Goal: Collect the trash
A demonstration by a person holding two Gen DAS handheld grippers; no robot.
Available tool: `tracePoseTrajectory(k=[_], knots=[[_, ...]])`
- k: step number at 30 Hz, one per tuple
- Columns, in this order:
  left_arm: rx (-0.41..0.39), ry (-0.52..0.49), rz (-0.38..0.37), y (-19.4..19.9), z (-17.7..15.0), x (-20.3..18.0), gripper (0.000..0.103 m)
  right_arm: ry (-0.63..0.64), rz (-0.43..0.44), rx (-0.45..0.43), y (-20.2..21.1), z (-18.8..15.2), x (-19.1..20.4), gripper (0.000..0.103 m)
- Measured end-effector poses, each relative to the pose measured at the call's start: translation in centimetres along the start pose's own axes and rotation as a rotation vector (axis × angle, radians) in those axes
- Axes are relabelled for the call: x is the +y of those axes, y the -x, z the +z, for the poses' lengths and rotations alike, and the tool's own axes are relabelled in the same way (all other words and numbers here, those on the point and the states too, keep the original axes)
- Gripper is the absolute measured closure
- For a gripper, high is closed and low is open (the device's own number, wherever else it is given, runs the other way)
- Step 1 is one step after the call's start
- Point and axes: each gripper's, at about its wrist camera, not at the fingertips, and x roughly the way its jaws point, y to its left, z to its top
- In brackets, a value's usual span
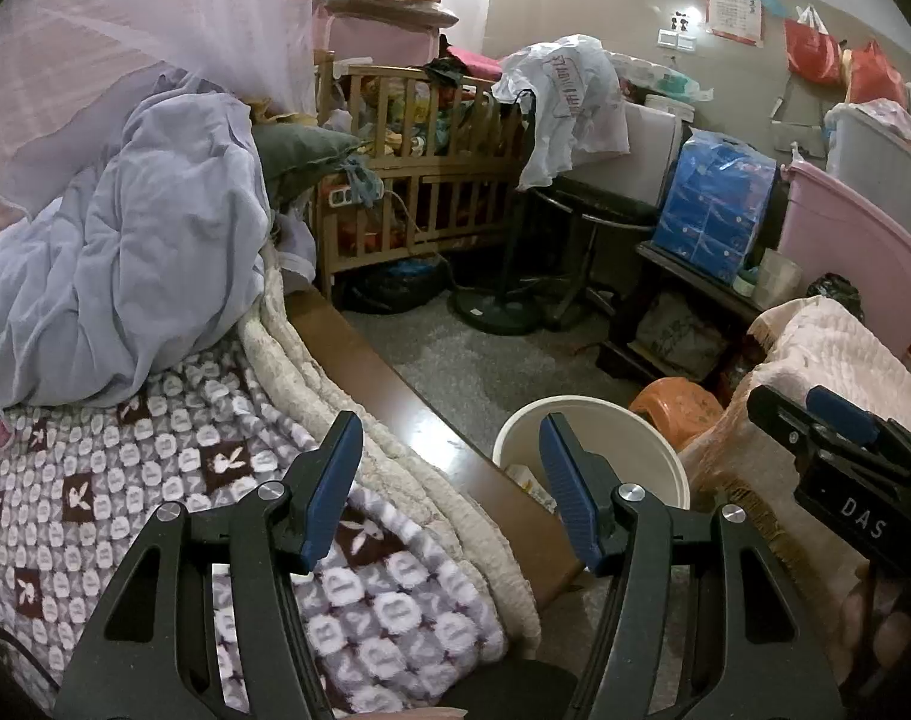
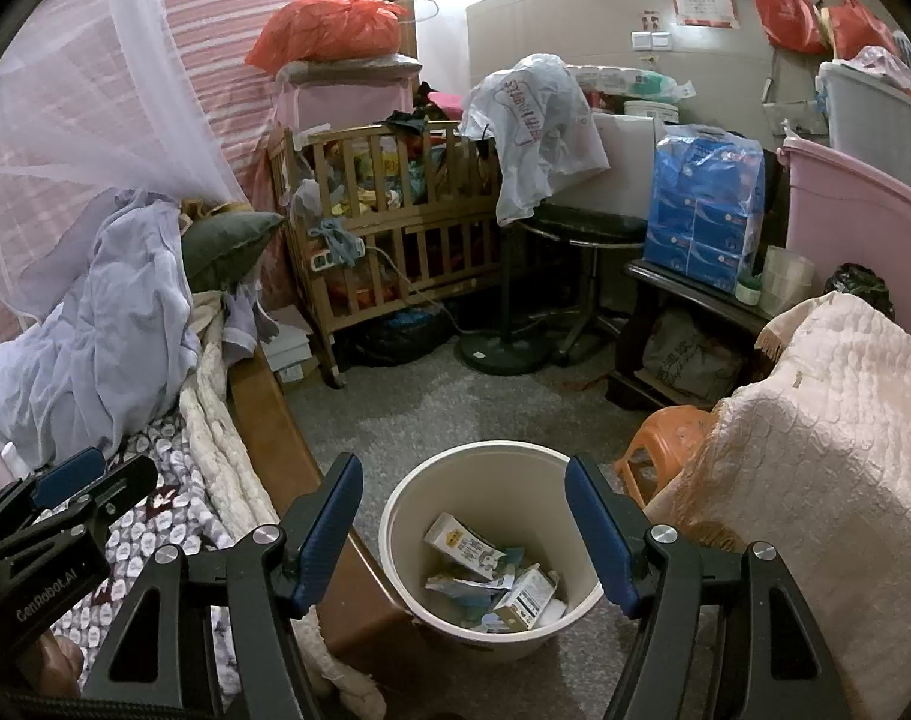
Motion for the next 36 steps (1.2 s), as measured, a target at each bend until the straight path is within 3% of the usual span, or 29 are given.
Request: tracePoseTrajectory(k=[36], knots=[[0.018,-0.009,-0.001,-0.5,-0.6,0.1,0.043,0.01,0.001,0.045,-0.8,-2.3,0.0,0.035]])
